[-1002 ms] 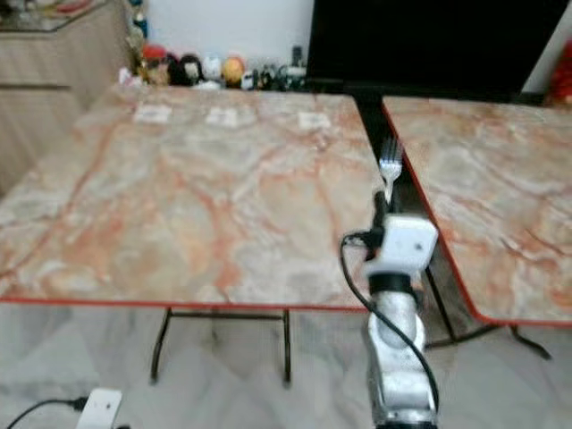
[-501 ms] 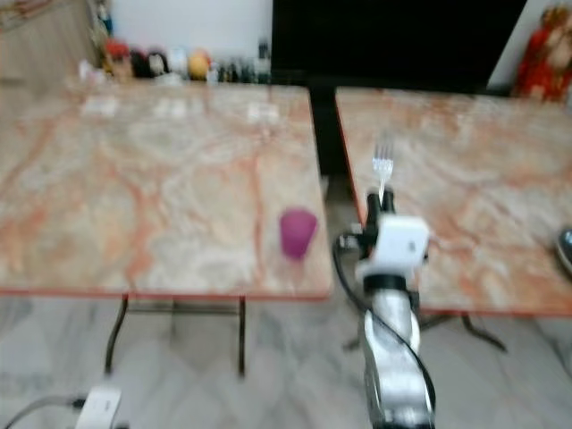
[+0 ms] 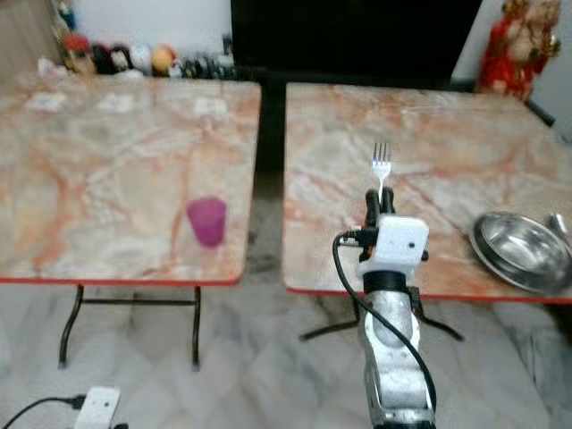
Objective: Setting the table
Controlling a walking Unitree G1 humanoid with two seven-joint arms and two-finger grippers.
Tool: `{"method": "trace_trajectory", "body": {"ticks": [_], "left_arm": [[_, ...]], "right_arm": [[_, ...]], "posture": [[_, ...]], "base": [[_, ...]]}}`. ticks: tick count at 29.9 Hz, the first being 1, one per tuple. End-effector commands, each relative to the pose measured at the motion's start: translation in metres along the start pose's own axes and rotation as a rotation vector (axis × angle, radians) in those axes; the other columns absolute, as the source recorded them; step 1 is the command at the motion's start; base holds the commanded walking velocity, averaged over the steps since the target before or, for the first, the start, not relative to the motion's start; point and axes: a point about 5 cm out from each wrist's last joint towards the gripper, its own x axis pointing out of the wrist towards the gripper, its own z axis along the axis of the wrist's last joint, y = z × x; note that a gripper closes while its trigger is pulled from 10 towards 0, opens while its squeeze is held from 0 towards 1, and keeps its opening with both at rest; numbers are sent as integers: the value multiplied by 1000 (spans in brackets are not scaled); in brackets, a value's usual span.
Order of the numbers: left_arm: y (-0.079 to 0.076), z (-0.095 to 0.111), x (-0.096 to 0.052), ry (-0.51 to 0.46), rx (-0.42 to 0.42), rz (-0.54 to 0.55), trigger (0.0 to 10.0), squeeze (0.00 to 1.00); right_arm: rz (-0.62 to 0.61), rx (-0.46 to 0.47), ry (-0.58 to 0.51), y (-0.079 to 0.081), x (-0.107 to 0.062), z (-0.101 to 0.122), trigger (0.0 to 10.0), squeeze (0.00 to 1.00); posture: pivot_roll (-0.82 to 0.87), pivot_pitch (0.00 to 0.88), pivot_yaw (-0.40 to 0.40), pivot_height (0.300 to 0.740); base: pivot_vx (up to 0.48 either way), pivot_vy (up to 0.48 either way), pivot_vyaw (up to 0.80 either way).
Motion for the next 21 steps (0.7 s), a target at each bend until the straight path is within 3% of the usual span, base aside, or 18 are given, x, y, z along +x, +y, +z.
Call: {"method": "trace_trajectory", "body": {"ticks": [1,13,21], "left_arm": [[-8,-3,0,10,-2,-21,10000,0],[-8,-2,0,6,-5,-19,10000,0],[-10,0,0,-3,-34,-22,10000,0]], "right_arm": [[-25,-7,-5,-8,0,2,10000,0],[-28,-10,-2,-9,0,2,10000,0],[-31,-12,-1,-10,0,1,10000,0]], "posture": [[129,9,-21,740],[128,11,-22,740],[127,11,-23,740]], "base": [[0,-435,0],[0,-427,0],[0,-30,0]]}}
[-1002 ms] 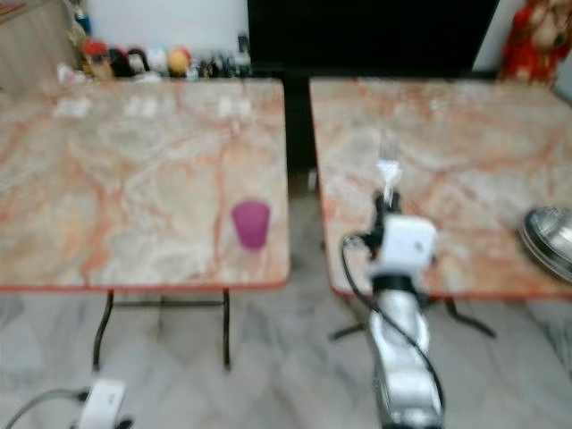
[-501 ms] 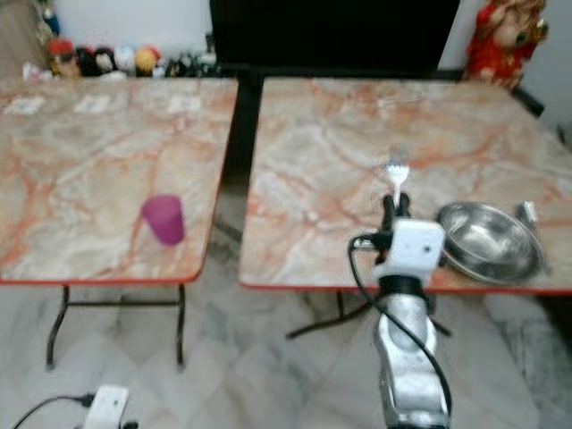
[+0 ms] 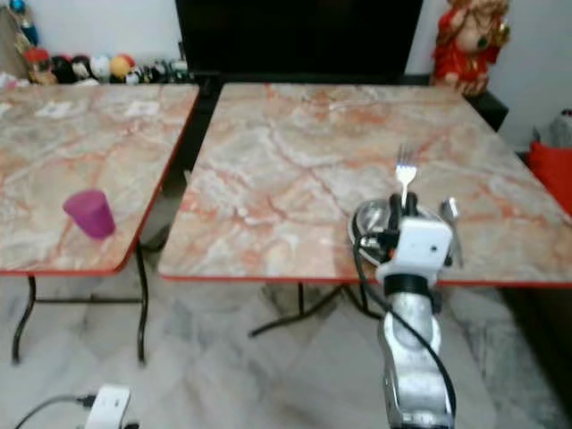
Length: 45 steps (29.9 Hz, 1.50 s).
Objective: Setting the table
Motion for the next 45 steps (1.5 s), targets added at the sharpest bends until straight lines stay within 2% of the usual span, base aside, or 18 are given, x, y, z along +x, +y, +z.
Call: {"method": "trace_trajectory", "body": {"ticks": [1,8,26,35,45], "left_arm": [[3,-1,-1,-5,-21,8,10000,0],[2,0,0,-7,-14,0,10000,0],[4,-3,-1,0,-12,2,10000,0],[3,-1,-1,-5,2,2,10000,0],[2,-2,-1,-1,7,2,10000,0]], "right_arm": [[11,4,-12,2,2,4,10000,0],[9,3,-9,2,2,3,10000,0],[7,5,-9,2,3,3,10000,0],[1,-2,-11,-1,4,3,10000,0],[1,1,-11,0,4,3,10000,0]], "posture": [[126,10,-24,740],[126,10,-23,740],[127,11,-25,740],[127,11,-25,740],[127,11,-25,740]], "base": [[0,0,0],[40,0,0],[385,0,0],[0,0,0],[0,-306,0]]}}
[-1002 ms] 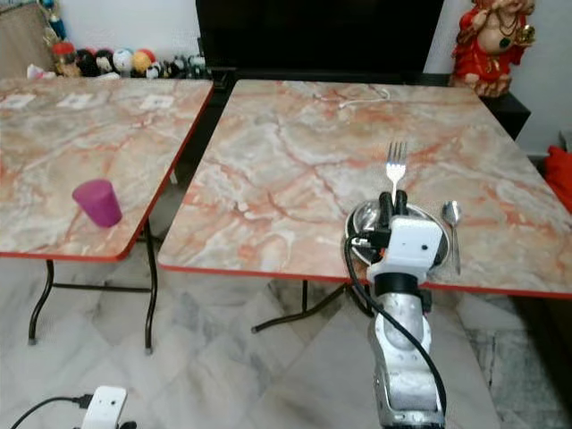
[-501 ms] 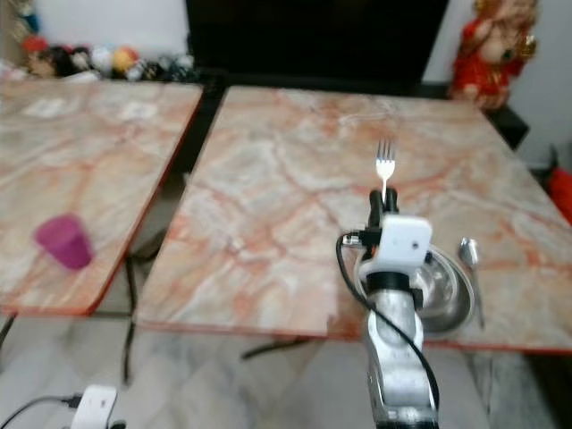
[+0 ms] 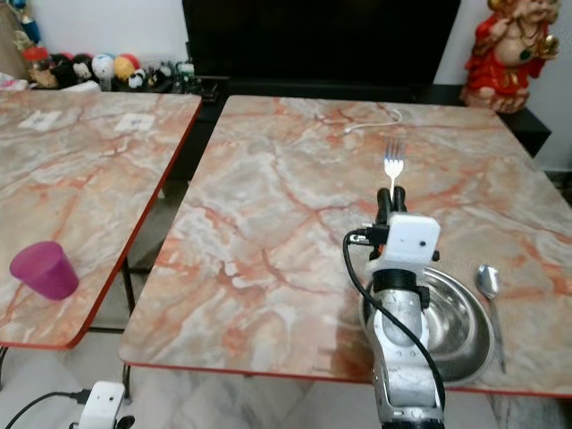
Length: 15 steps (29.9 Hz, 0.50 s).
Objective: Setting the table
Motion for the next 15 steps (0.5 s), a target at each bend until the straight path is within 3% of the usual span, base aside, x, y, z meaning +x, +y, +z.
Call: {"method": "trace_trajectory", "body": {"ticks": [1,12,15], "left_arm": [[-2,-5,-1,22,-2,-4,10000,0],[-2,-7,-1,32,-6,-1,10000,0],[-1,-8,-2,35,-12,2,10000,0]], "right_arm": [[-12,-1,-5,-4,1,1,10000,0],[-34,-25,-6,-11,3,3,10000,0],[-50,-47,-7,-17,5,3,10000,0]], "posture": [[127,11,-25,740],[124,12,-27,740],[124,12,-27,740]], "base": [[0,-322,0],[0,-328,0],[0,0,0]]}}
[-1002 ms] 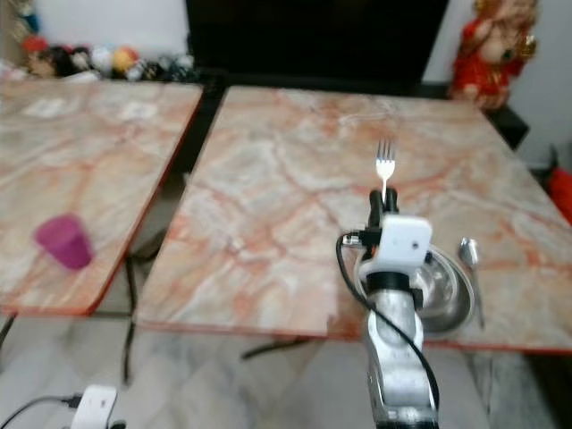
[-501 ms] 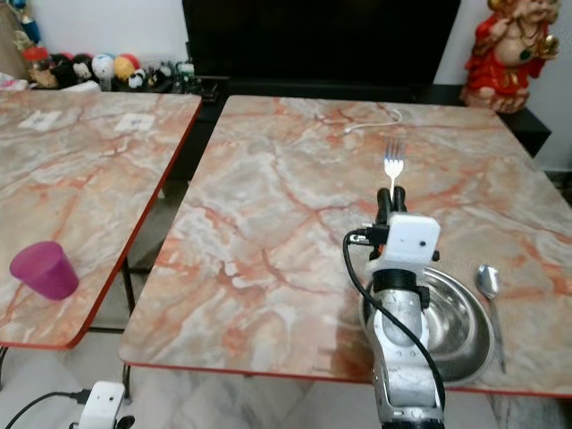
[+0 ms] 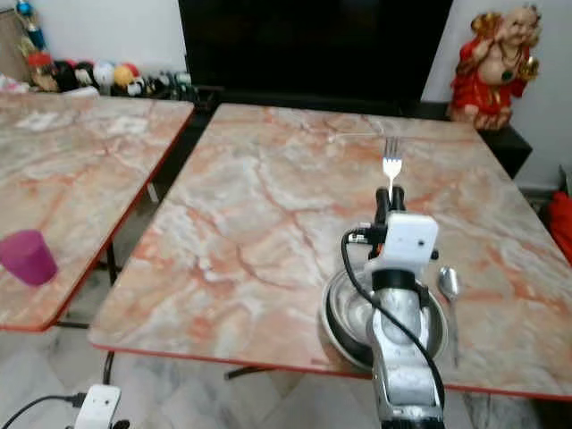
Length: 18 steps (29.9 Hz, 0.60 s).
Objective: Setting the table
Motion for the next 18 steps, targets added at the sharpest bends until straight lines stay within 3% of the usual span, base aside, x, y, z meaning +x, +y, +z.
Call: {"method": "trace_trajectory", "body": {"ticks": [1,5,7,8,9,10,14,16,18], "left_arm": [[3,-6,-1,26,-5,9,10000,0],[4,-6,-2,25,-4,10,10000,0],[4,-6,-2,26,-5,9,10000,0],[4,-6,-2,26,-5,9,10000,0],[3,-6,-2,25,-6,7,10000,0],[3,-6,-2,24,-7,7,10000,0],[2,-5,-1,24,-8,4,10000,0],[1,-5,-1,24,-9,2,10000,0],[1,-5,-1,24,-10,1,10000,0]], "right_arm": [[-38,-17,1,-10,2,1,10000,0],[-130,-70,34,-35,5,-2,10000,0],[-204,-154,100,-54,5,-10,10000,0],[-204,-154,100,-54,5,-10,10000,0],[-275,-206,165,-71,1,-18,10000,0],[-294,-221,181,-75,0,-19,10000,0],[-353,-246,240,-93,-4,-26,10000,0],[-405,-255,318,-111,-9,-34,10000,0],[-417,-246,346,-115,-11,-36,10000,0]], "posture": [[122,12,-27,740],[117,13,-27,740],[117,13,-27,740],[117,13,-27,740],[111,13,-29,740],[111,13,-29,740],[109,13,-30,740],[104,15,-30,740],[104,15,-30,740]], "base": [[0,0,0],[0,0,0],[0,0,0],[0,0,0],[0,0,0],[0,0,0],[0,0,0],[0,0,0],[0,0,0]]}}
